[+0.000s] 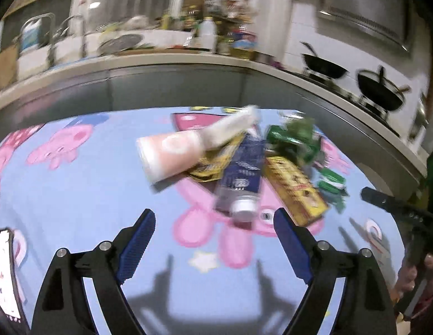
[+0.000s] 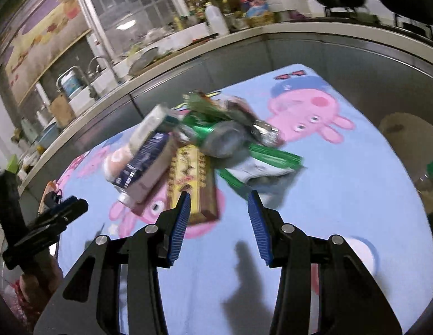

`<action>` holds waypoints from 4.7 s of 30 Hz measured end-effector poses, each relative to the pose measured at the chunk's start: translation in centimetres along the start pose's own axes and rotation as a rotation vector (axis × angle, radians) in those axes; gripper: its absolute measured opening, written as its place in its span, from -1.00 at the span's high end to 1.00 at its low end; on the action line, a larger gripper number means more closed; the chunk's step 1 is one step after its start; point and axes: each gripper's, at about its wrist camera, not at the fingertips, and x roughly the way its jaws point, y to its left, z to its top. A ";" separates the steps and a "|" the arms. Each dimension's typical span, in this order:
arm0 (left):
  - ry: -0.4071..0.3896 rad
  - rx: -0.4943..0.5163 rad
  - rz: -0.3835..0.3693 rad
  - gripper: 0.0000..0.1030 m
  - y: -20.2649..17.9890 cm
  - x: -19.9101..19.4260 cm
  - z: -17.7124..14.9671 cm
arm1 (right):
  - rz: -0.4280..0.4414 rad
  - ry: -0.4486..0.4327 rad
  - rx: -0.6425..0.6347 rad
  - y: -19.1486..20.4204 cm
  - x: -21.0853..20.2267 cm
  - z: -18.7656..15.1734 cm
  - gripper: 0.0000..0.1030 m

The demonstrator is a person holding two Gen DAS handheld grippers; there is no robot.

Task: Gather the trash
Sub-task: 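Move both tools back over the trash on the table, then grasp blue milk carton with left tool while right tool grasps green snack packet, then carry carton with left tool while right tool carries packet to bin, then open left tool over bin while right tool drops packet into bin, then move left tool to white tissue pack while right tool approaches red-white packet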

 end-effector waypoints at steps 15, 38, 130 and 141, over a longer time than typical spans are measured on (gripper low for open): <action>0.019 0.037 -0.077 -0.68 -1.0 3.5 2.8 | -0.011 0.040 -0.014 2.4 3.0 0.2 0.16; 0.165 -0.059 -0.143 -0.01 -0.4 0.3 -5.0 | -0.086 0.036 0.091 -3.7 0.9 -2.0 0.16; 0.205 0.361 -0.496 -0.50 -36.3 11.3 6.2 | -0.301 -0.254 0.378 -28.1 -11.1 1.2 -0.02; 0.155 0.302 -0.352 -0.50 -22.8 5.3 2.0 | -0.165 -0.172 0.258 -19.4 -6.8 2.4 -0.02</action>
